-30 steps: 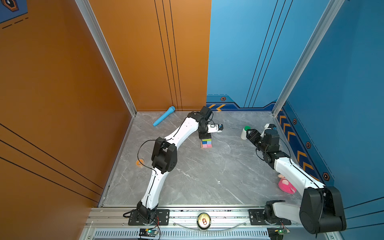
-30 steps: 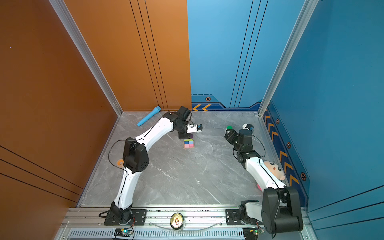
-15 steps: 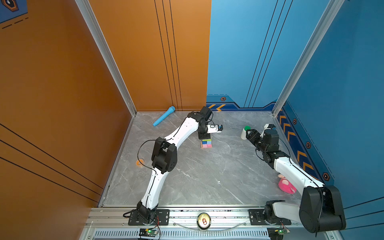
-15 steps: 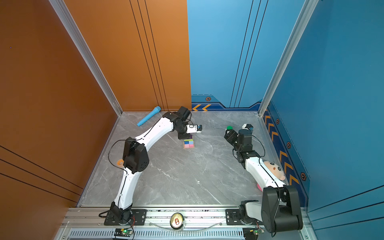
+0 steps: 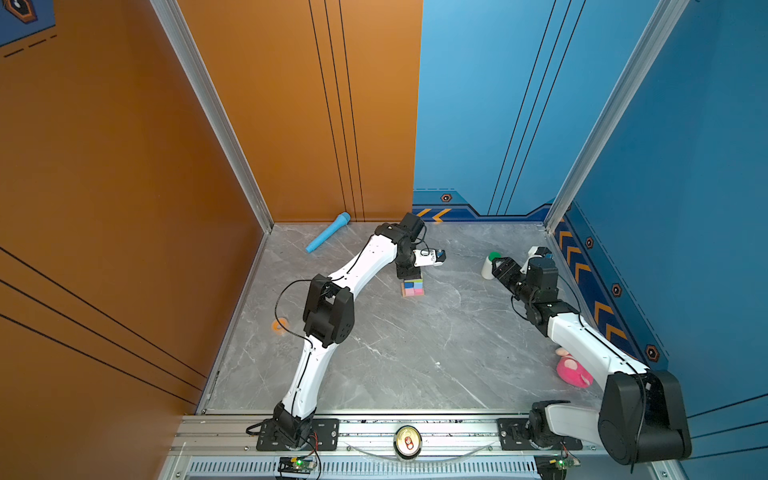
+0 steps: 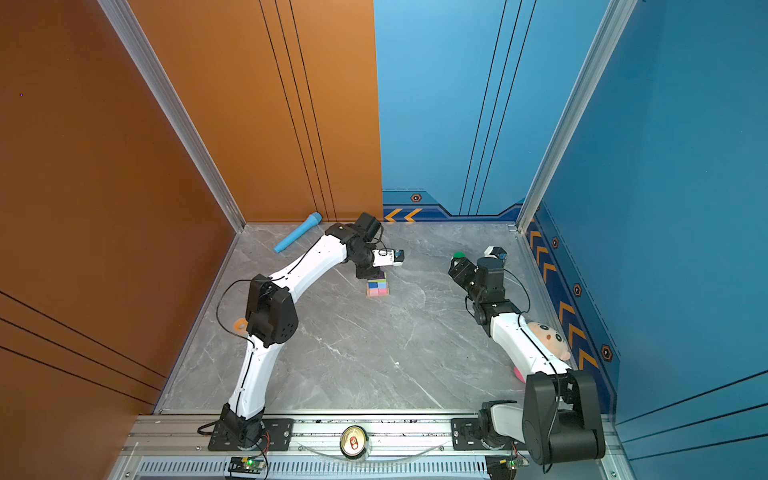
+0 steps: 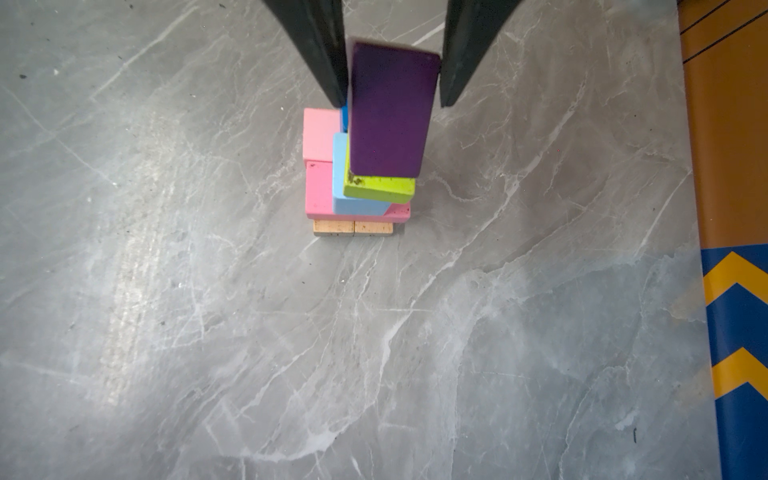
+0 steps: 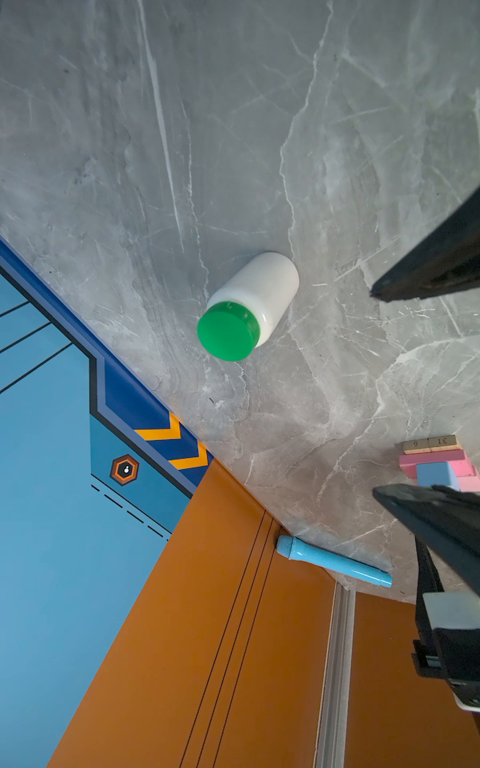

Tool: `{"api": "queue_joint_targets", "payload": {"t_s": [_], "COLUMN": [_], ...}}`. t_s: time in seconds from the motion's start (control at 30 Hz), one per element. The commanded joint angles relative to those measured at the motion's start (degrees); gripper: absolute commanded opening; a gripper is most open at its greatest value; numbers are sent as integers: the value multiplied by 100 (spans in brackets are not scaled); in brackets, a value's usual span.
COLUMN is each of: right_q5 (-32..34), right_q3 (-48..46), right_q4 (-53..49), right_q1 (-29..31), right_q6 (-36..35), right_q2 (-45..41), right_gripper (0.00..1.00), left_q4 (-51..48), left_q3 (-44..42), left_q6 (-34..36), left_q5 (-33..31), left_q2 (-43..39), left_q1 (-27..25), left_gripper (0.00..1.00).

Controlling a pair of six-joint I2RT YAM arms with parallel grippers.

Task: Build the wood block tower
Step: 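Lower the purple block onto the lime green block with the left gripper, then open the left gripper and raise it off the purple block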

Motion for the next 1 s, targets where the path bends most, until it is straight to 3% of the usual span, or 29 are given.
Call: {"api": "queue_joint_targets", "payload": {"t_s": [0.0, 0.47, 0.77, 0.97], "right_q5": [-105, -124, -175, -215], "right_q3": [132, 175, 220, 239], "right_q4": [26, 24, -45, -146], "right_q1": [-32, -27, -14, 75], "right_q6": [-32, -33, -39, -29], "right_q2": [60, 79, 16, -96], "right_gripper": [71, 71, 70, 70], "left_q4": [-151, -150, -152, -149], "left_q3": [146, 303, 251, 125], "left_q6": [48, -55, -119, -594], "left_q5": [-32, -91, -305, -672], "left_q2": [134, 19, -564, -1208], "left_q1": [-56, -89, -265, -370], "left_gripper": [40, 72, 78, 74]}}
